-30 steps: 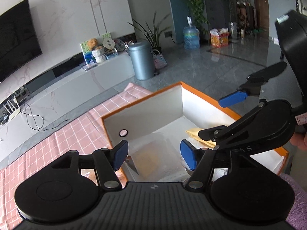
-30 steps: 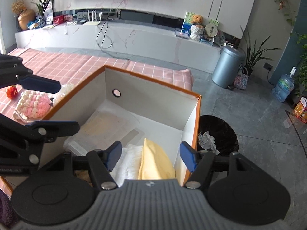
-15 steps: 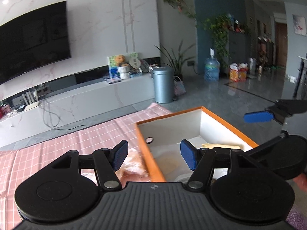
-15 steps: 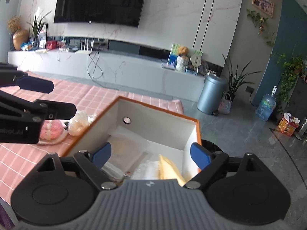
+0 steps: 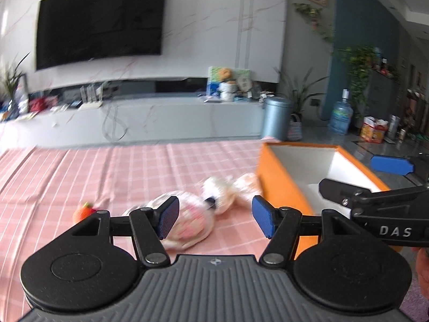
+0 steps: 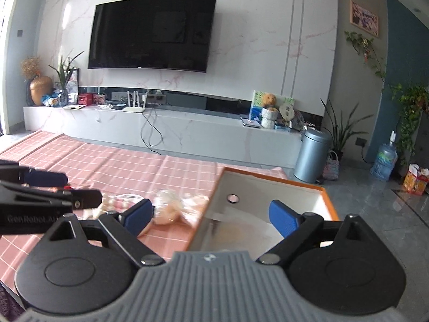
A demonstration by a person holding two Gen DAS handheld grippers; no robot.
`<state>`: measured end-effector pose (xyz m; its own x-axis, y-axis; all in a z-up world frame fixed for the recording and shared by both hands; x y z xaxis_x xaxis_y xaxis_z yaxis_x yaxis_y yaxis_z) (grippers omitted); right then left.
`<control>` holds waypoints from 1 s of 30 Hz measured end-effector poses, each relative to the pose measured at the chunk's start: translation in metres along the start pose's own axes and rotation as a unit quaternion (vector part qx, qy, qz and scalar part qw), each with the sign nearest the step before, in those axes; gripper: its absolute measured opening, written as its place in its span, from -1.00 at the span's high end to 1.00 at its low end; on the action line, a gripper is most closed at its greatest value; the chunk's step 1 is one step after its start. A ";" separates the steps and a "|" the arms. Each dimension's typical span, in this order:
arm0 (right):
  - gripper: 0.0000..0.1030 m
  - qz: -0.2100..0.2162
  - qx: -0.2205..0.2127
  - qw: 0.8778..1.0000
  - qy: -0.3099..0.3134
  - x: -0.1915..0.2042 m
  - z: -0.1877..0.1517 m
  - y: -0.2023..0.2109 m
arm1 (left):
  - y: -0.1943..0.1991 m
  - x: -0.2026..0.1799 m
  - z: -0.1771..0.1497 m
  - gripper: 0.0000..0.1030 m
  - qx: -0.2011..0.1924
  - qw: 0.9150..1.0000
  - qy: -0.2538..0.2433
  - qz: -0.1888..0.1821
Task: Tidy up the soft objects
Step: 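Move both grippers back over the table toward the crocheted bag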
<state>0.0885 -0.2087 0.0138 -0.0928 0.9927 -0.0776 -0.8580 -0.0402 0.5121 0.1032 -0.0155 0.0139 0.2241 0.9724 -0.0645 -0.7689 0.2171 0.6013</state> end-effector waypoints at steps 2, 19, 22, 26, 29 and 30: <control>-0.79 0.006 -0.003 1.000 0.007 0.013 -0.001 -0.003 | 0.001 0.017 -0.009 -0.43 0.006 1.000 0.018 0.008; -0.79 0.044 0.025 0.998 0.036 0.093 -0.015 -0.045 | -0.018 0.090 -0.055 -0.30 0.042 0.992 0.118 0.017; -0.79 0.046 0.043 0.997 0.038 0.103 -0.018 -0.060 | -0.022 0.099 -0.058 -0.21 0.045 0.991 0.128 0.010; -0.79 0.040 0.066 0.996 0.038 0.114 -0.019 -0.082 | -0.033 0.105 -0.056 0.06 0.057 0.990 0.127 0.007; -0.71 0.033 0.079 0.996 0.035 0.116 -0.019 -0.098 | -0.041 0.105 -0.053 0.06 0.057 0.990 0.125 -0.005; -0.64 0.030 0.083 0.996 0.034 0.117 -0.018 -0.104 | -0.046 0.106 -0.051 0.06 0.059 0.991 0.124 -0.006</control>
<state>0.1577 -0.0906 -0.0634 -0.1807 0.9787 -0.0975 -0.7552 -0.0746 0.6513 0.1320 0.0819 -0.0611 0.0668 0.9641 -0.2570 -0.6892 0.2308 0.6868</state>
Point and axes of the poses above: each gripper's, at about its wrist camera, not at the fingertips, and y roughly against the way its jaws point, x to its left, z to its top, the point moved 2 cm from there along -y, roughly the way its jaws point, and after that the axes turned 8 degrees about x, right-handed, at the moved point
